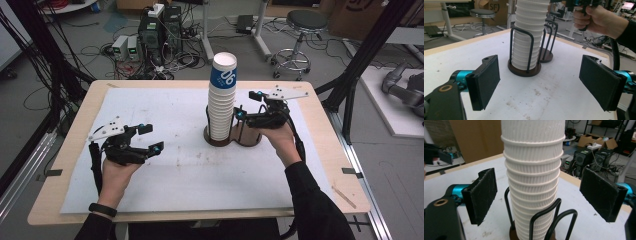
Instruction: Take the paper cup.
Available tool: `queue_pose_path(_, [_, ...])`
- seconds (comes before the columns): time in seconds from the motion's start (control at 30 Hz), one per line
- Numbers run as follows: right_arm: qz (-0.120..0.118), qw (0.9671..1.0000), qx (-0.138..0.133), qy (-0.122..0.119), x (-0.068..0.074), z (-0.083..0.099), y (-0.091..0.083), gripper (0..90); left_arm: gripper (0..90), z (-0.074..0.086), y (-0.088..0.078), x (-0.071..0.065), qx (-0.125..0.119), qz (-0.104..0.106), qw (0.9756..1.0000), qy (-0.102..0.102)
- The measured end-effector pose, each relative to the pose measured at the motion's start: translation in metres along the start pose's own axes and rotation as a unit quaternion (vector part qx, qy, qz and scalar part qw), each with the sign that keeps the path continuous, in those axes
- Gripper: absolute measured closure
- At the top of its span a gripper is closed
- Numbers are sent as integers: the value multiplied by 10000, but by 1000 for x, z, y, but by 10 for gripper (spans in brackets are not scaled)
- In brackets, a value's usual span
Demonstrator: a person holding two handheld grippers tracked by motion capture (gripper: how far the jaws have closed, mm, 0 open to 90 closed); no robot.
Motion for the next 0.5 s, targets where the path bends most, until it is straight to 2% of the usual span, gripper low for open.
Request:
queue_pose_path(0.3, [59, 9999, 124, 14, -9, -7, 20, 146, 167, 0, -1, -2, -1, 71, 10000, -13])
queue_pose_path(0.5, [-4, 9997, 223, 43, -9, -10, 32, 146, 167, 1, -1, -3, 15, 114, 9999, 7])
Point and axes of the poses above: each handheld gripper's, and its own axes: y roughly forward along the jaws, z roughly out of its underside, x roughly to its left, the point moved 7 cm from there along y, roughly forward along the jaws, and after that the axes turned 12 degrees about -z, right-handed, at the moved point
